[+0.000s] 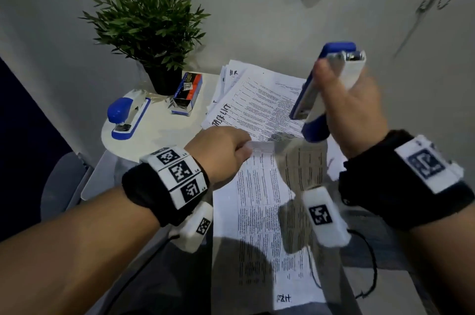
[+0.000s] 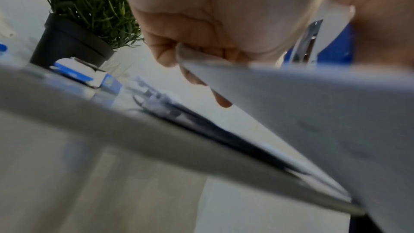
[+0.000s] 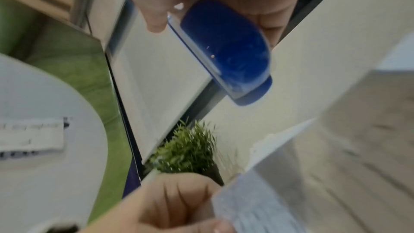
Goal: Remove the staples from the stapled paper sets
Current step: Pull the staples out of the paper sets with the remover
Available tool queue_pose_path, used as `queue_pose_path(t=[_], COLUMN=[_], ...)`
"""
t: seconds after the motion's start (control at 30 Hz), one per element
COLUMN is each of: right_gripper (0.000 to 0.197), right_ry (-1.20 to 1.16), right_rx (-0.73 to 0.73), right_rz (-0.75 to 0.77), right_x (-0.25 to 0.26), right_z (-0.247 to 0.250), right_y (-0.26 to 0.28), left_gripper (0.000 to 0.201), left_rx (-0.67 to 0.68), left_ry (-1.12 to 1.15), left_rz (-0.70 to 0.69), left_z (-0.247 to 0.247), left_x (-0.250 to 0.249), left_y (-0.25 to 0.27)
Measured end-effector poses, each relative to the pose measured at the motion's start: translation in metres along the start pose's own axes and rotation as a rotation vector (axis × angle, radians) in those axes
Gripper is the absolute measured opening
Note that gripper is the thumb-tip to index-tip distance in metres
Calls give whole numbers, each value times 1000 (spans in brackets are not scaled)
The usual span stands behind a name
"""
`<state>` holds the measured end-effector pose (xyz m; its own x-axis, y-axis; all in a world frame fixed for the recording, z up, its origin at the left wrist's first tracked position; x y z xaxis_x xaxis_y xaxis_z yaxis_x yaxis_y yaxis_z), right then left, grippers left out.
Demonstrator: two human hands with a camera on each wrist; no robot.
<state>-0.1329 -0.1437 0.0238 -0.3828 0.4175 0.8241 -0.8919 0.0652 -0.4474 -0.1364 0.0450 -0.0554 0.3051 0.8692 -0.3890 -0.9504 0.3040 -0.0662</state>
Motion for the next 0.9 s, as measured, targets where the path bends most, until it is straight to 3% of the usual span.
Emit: queue_pose_path(t=[0.13,0.27,0.47,0.67,0.9], right_gripper=[35,66,56,33,39], right_ry=[29,170,75,128,136], right_rx=[48,179,35,65,52], right_rz=[7,-9,-69,-17,17], right_x=[8,-3,-10,-4,-5], right_z=[-19,-38,-34,-37,-35], right_y=[-12,-1,3,10,6], left_gripper=[27,30,29,31,23], left_rx=[11,-16,-38,-55,28], left_ry=[14,-5,-30,83,-44], left_rz=[-62,-67,-30,-71,-88], left_z=[19,28,32,38,45], left_x=[-17,-25,-23,-34,-33], left_y=[-1,5,11,13,15])
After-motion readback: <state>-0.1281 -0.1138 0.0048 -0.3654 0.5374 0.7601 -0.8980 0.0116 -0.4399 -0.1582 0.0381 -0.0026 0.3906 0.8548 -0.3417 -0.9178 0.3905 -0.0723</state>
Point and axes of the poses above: each hand's wrist, its own y-axis away from the middle knuckle, its own z-axis out of the back of the hand, x = y × z, the point moved 2 cm from there along -y, towards the middle knuckle, and after that the axes turned 2 degrees about z, right-handed, at the moved point
